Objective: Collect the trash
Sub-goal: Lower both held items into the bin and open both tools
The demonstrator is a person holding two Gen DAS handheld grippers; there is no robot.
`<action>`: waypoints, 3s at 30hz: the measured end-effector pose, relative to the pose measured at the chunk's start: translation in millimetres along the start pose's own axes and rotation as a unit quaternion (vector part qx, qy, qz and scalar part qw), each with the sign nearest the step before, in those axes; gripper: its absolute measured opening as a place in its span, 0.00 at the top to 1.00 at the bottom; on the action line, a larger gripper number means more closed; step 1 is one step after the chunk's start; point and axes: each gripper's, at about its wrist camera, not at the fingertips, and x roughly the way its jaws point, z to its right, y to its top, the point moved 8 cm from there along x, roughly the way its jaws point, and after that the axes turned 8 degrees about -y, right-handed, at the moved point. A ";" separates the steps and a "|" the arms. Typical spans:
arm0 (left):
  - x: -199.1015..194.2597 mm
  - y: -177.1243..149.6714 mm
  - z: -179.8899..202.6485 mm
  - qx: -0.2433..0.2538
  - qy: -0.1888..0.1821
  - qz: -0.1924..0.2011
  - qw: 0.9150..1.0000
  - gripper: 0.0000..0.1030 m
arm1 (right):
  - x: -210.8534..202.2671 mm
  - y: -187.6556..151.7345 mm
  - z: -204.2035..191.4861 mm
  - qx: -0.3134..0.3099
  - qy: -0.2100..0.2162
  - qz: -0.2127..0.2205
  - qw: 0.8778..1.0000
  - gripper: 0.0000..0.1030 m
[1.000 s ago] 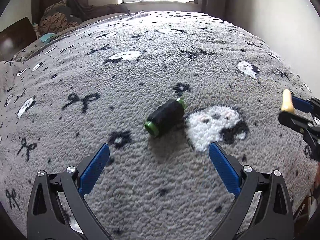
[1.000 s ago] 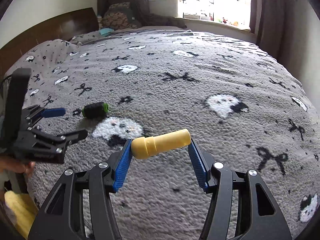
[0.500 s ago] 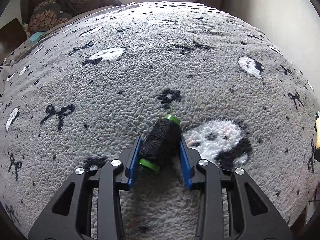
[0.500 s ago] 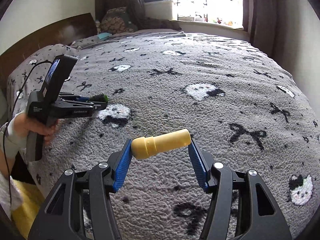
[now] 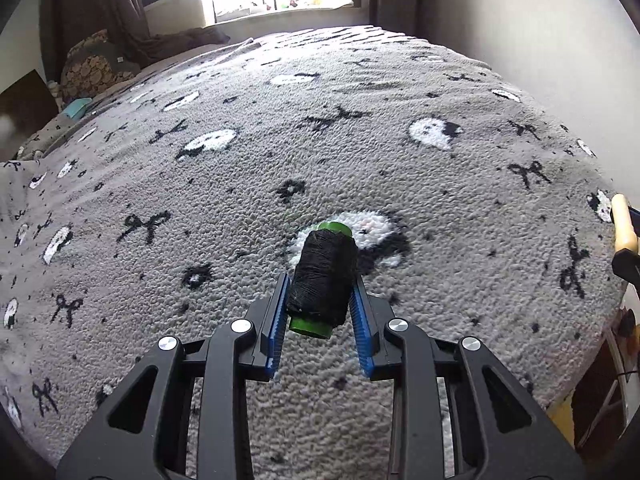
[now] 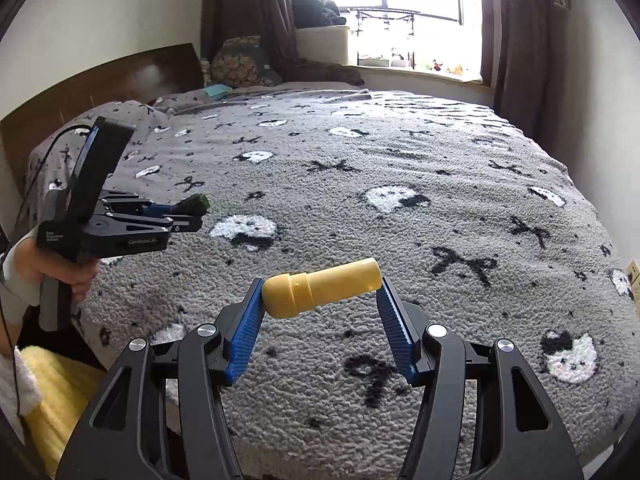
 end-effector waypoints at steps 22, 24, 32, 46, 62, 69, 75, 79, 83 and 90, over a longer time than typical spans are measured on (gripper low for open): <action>-132.4 -88.1 91.2 0.055 -0.026 0.091 0.994 0.73 | -105.5 -63.6 -19.2 -0.028 0.003 0.044 0.999 0.44; -135.2 -100.8 98.5 0.057 -0.032 0.090 0.994 0.73 | -107.8 -72.0 -23.7 -0.032 0.001 0.041 0.999 0.44; -120.2 -164.6 119.3 0.038 -0.064 0.054 0.996 0.73 | -101.3 -114.4 -36.1 -0.024 0.010 0.002 1.000 0.44; -50.7 -260.7 134.8 0.005 -0.092 -0.065 0.994 0.73 | -57.5 -195.4 -44.4 -0.006 -0.010 -0.087 0.996 0.44; 7.6 -320.4 127.9 -0.030 -0.105 -0.153 0.982 0.73 | -13.2 -250.4 -65.0 0.015 0.027 -0.171 0.985 0.44; 19.0 -332.5 131.7 -0.047 -0.125 -0.175 0.975 0.73 | -0.1 -267.6 -76.5 0.021 0.046 -0.203 0.978 0.44; 32.3 -344.2 131.0 -0.062 -0.144 -0.197 0.968 0.73 | 12.8 -282.4 -85.4 0.027 0.063 -0.236 0.969 0.44; 35.3 -347.5 128.2 -0.067 -0.148 -0.200 0.966 0.73 | 18.0 -286.0 -89.5 0.024 0.066 -0.247 0.966 0.44; 35.3 -348.0 127.5 -0.069 -0.148 -0.201 0.966 0.72 | 21.6 -288.1 -93.2 0.025 0.066 -0.253 0.965 0.44; 33.2 -341.5 124.8 -0.071 -0.135 -0.191 0.970 0.59 | 20.6 -283.2 -89.5 0.035 0.062 -0.254 0.965 0.37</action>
